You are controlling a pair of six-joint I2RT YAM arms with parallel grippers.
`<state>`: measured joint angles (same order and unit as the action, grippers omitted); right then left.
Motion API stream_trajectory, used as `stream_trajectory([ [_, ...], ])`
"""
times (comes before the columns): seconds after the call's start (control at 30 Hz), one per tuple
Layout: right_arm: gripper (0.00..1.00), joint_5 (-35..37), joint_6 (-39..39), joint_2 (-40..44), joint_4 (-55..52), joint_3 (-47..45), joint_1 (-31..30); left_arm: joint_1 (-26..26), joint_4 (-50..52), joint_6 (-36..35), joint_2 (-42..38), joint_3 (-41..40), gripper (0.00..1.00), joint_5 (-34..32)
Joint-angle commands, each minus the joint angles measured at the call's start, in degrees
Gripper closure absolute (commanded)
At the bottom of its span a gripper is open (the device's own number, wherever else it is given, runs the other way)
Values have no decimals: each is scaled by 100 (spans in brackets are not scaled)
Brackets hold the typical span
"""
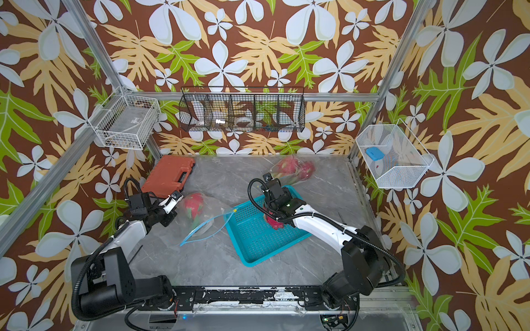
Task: Open the zip-top bag and take out the dragon fruit
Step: Place the dragon fruit in the basket, then pick up the zipper food storage bag at the center of the board, then pick up the dragon fruit from the zipper food storage bag.
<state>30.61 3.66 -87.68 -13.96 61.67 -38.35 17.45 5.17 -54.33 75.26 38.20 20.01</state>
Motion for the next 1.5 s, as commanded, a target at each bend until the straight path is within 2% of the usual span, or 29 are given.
stream_trajectory([
  [0.0, 48, 482, -70, 141, -195, 35, -155, -5, 20, -3, -1, 11, 100, 133],
  [0.1, 41, 414, -268, 689, 95, -37, -494, -5, 37, -25, -5, 13, 100, 122],
  [0.13, 29, 381, -333, 887, 239, -84, -633, -4, 37, -21, -2, 13, 100, 122],
  [0.17, 0, 335, -416, 1113, 390, -140, -775, -5, 37, -23, 3, 13, 100, 129],
  [0.33, 1, -410, -643, 1757, 843, -293, -1394, -5, 41, 4, 39, 34, 100, 146],
  [0.43, 1, -1261, -411, 1876, 995, -408, -1439, -5, 37, 11, 28, 39, 100, 139],
  [0.53, 1, -1188, 342, 2318, 1978, -1053, -1445, -5, 37, 26, 22, 48, 100, 150],
  [0.63, 0, -1823, 450, 2474, 3084, -1796, -1450, -4, 62, 73, 22, 78, 100, 161],
  [0.73, 2, -1610, 428, 1714, 2300, -1148, -1848, -3, 85, 85, -3, 83, 100, 169],
  [0.8, 8, -1556, 304, 1298, 2327, -1035, -2233, -5, 81, 96, -12, 83, 100, 170],
  [0.9, 23, -1956, 376, 806, 2764, -1034, -2629, -5, 98, 89, -7, 92, 100, 164],
  [0.97, 38, -2166, 572, 381, 2764, -796, -2702, -5, 98, 80, -5, 84, 100, 157],
  [1.0, 41, -2221, 669, 204, 2745, -695, -2711, -5, 99, 83, -4, 83, 100, 152],
  [1.33, 43, -1687, 869, -1405, 2925, 409, -2705, -1, 98, 37, -2, 30, 100, 171],
  [1.47, 31, -1607, 785, -2087, 2895, 1049, -2697, -5, 98, 38, 47, 32, 100, 181],
])
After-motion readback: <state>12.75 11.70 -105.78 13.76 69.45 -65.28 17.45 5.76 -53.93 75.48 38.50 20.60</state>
